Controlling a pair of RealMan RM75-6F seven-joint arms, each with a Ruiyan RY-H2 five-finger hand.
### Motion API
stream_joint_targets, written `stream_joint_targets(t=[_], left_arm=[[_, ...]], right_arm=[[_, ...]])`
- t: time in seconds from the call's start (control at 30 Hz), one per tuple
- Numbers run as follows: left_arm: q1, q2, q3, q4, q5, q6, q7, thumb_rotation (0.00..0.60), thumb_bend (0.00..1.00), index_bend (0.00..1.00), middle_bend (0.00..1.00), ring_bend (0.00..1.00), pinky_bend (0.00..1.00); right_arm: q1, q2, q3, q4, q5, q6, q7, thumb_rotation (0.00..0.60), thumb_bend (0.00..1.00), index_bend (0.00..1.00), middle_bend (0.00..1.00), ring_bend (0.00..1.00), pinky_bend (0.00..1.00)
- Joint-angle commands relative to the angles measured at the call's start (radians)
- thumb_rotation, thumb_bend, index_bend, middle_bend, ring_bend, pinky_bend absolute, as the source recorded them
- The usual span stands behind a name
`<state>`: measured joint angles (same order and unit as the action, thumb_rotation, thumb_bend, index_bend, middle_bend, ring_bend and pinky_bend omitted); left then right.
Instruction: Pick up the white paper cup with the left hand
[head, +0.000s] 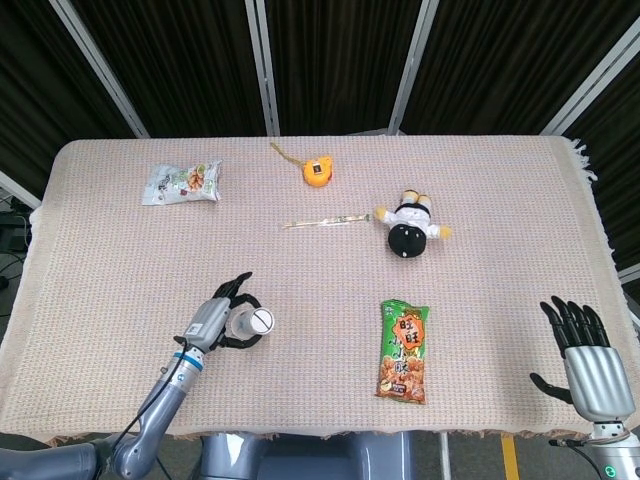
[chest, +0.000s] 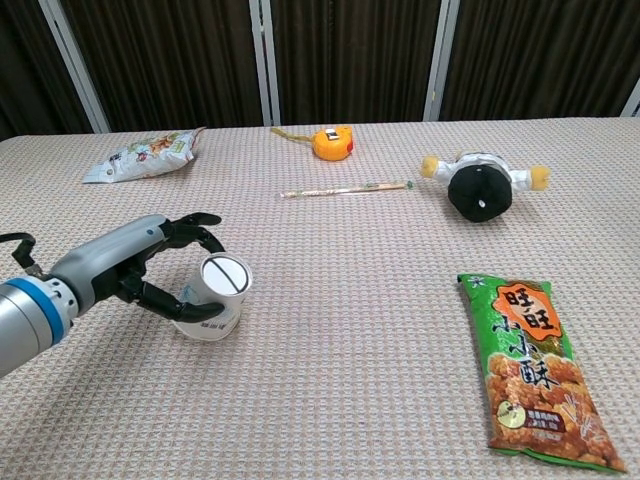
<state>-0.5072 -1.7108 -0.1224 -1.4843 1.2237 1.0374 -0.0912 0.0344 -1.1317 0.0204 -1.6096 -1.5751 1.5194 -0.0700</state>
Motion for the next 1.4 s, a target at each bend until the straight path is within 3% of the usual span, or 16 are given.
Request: stream_joint_targets(t=[0.03, 0.13, 0.3, 0.37, 0.63, 0.93, 1.0, 1.1, 1.27, 1.4], left_arm=[[0.01, 0.021, 0.007, -0.007, 0.005, 0.001, -0.009, 0.6, 0.18, 0.4, 0.0, 0.0, 0.0], [0.019, 0.046, 0.015, -0.011, 0.012, 0.007, -0.005, 0.6, 0.18, 0.32, 0.0, 0.0, 0.0], [0.026, 0.077, 0.028, -0.024, 0.019, 0.004, 0.009, 0.6, 0.18, 0.04, 0.0, 0.0, 0.0], [0.029, 0.084, 0.029, -0.031, 0.02, 0.003, 0.007, 0.6, 0.18, 0.0, 0.0, 0.0, 0.0], [0.058, 0.156, 0.039, -0.079, 0.09, 0.073, 0.002, 0.6, 0.18, 0.0, 0.0, 0.0, 0.0], [0.147, 0.25, 0.095, -0.058, 0.277, 0.335, 0.236, 0.6, 0.17, 0.0, 0.0, 0.0, 0.0], [0.195, 0.298, 0.119, -0.093, 0.278, 0.393, 0.346, 0.6, 0.14, 0.0, 0.0, 0.0, 0.0], [0.241, 0.335, 0.14, -0.147, 0.268, 0.434, 0.403, 0.6, 0.08, 0.0, 0.0, 0.0, 0.0], [0.308, 0.403, 0.176, -0.18, 0.249, 0.474, 0.428, 0.6, 0.08, 0.0, 0.0, 0.0, 0.0], [0.333, 0.422, 0.177, -0.174, 0.261, 0.5, 0.405, 0.6, 0.08, 0.0, 0.0, 0.0, 0.0]], right_arm=[[0.0, -0.001, -0.001, 0.0, -0.001, 0.0, -0.002, 0.6, 0.03, 0.0, 0.0, 0.0, 0.0], [-0.001, -0.001, -0.002, -0.002, -0.003, 0.001, -0.005, 0.6, 0.03, 0.0, 0.0, 0.0, 0.0], [0.0, -0.001, -0.002, -0.003, -0.001, -0.001, -0.007, 0.6, 0.03, 0.0, 0.0, 0.0, 0.0], [0.0, -0.002, -0.002, -0.003, -0.001, -0.002, -0.009, 0.6, 0.03, 0.0, 0.0, 0.0, 0.0], [0.001, -0.002, 0.0, -0.001, 0.004, -0.005, -0.009, 0.6, 0.03, 0.0, 0.0, 0.0, 0.0], [0.004, -0.01, 0.002, 0.005, 0.003, -0.007, -0.014, 0.6, 0.03, 0.0, 0.0, 0.0, 0.0], [0.004, -0.015, 0.001, 0.006, -0.002, -0.003, -0.025, 0.6, 0.03, 0.0, 0.0, 0.0, 0.0], [0.004, -0.02, 0.0, 0.008, -0.005, -0.001, -0.034, 0.6, 0.03, 0.0, 0.0, 0.0, 0.0], [0.005, -0.031, 0.0, 0.015, -0.005, -0.002, -0.052, 0.6, 0.03, 0.0, 0.0, 0.0, 0.0], [0.004, -0.036, -0.002, 0.018, -0.013, 0.004, -0.062, 0.6, 0.03, 0.0, 0.0, 0.0, 0.0]])
